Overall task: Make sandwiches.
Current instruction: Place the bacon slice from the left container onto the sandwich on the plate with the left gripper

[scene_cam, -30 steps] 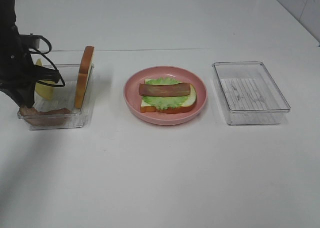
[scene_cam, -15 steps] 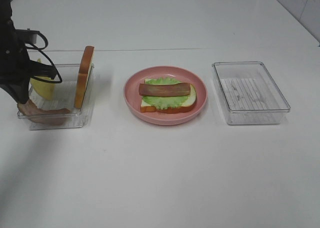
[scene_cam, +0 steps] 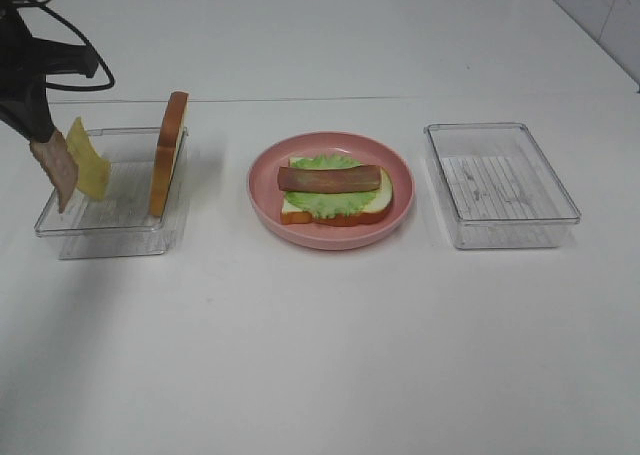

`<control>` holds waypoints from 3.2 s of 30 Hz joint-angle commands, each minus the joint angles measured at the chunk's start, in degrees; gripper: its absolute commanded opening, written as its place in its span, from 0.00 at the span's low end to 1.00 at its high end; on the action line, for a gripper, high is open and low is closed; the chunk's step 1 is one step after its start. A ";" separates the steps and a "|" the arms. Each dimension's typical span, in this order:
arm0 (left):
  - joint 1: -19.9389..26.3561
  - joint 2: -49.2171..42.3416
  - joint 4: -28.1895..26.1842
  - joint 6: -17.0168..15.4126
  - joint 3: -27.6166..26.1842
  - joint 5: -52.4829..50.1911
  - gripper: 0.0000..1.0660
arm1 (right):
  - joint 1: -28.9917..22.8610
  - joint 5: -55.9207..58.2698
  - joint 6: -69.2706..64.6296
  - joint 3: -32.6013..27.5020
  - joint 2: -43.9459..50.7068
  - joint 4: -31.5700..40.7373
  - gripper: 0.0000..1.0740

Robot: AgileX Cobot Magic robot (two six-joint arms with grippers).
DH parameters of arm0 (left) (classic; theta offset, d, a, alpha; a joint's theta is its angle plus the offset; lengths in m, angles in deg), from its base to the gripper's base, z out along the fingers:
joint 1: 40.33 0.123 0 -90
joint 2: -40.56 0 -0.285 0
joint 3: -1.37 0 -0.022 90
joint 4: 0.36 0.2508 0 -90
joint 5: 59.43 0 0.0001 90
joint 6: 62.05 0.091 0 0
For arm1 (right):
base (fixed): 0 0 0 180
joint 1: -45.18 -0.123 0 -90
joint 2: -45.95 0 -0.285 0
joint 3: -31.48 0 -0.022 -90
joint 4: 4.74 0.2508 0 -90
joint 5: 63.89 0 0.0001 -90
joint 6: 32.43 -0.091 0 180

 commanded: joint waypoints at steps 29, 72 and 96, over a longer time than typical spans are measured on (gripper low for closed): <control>-14.95 -0.11 -27.56 10.60 -9.05 0.34 0.00 | 0.29 -0.23 0.74 -0.06 1.26 0.34 0.92; -21.72 34.66 -9.57 -7.73 -44.63 4.70 0.00 | 0.29 -0.23 0.74 -0.06 1.26 0.34 0.92; -21.77 34.43 -9.68 -8.94 -44.63 7.96 0.74 | 0.29 -0.23 0.74 -0.06 1.26 0.34 0.92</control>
